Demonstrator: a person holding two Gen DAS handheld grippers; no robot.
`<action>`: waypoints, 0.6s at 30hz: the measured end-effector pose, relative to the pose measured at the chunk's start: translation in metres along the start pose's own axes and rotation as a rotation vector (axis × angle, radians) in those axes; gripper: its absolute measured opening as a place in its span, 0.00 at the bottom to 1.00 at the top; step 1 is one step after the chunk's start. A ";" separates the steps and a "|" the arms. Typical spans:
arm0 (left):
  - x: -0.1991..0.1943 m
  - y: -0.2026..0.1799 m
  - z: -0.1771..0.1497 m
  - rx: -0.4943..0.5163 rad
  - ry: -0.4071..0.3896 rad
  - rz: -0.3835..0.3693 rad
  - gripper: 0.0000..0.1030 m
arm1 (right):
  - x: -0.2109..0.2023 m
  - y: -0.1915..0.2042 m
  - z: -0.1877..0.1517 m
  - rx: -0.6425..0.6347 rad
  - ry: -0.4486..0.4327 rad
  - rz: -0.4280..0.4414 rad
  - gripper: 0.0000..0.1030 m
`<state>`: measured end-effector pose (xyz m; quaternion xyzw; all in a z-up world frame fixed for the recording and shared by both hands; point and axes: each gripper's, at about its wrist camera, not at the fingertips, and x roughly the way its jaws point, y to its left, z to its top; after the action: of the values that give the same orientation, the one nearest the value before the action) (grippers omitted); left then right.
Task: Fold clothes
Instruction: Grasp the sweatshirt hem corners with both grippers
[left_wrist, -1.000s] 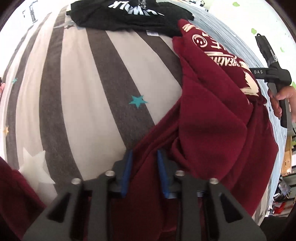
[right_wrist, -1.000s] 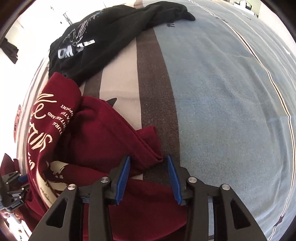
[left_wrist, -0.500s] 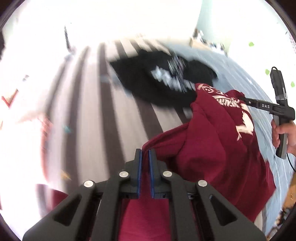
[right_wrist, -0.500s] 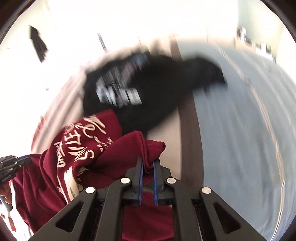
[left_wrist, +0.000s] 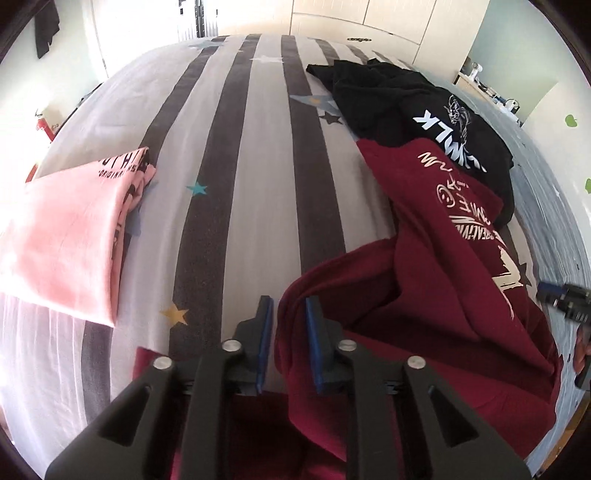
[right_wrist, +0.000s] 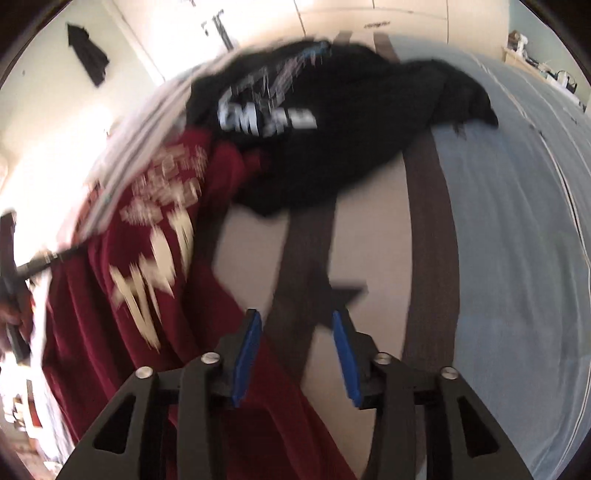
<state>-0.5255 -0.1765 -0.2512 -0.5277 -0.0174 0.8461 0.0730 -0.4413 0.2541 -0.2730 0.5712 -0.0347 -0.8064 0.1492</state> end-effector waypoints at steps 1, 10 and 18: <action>0.004 -0.003 0.002 0.027 0.009 0.000 0.37 | 0.003 -0.003 -0.011 -0.002 0.014 0.006 0.38; 0.050 -0.021 0.005 0.115 0.132 0.001 0.17 | 0.027 0.014 -0.013 -0.031 0.007 -0.002 0.31; -0.026 -0.021 0.020 0.153 -0.001 -0.020 0.09 | 0.010 0.024 0.009 -0.087 -0.024 -0.065 0.01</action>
<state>-0.5300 -0.1588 -0.2164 -0.5198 0.0420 0.8445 0.1218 -0.4476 0.2276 -0.2735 0.5554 0.0170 -0.8182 0.1472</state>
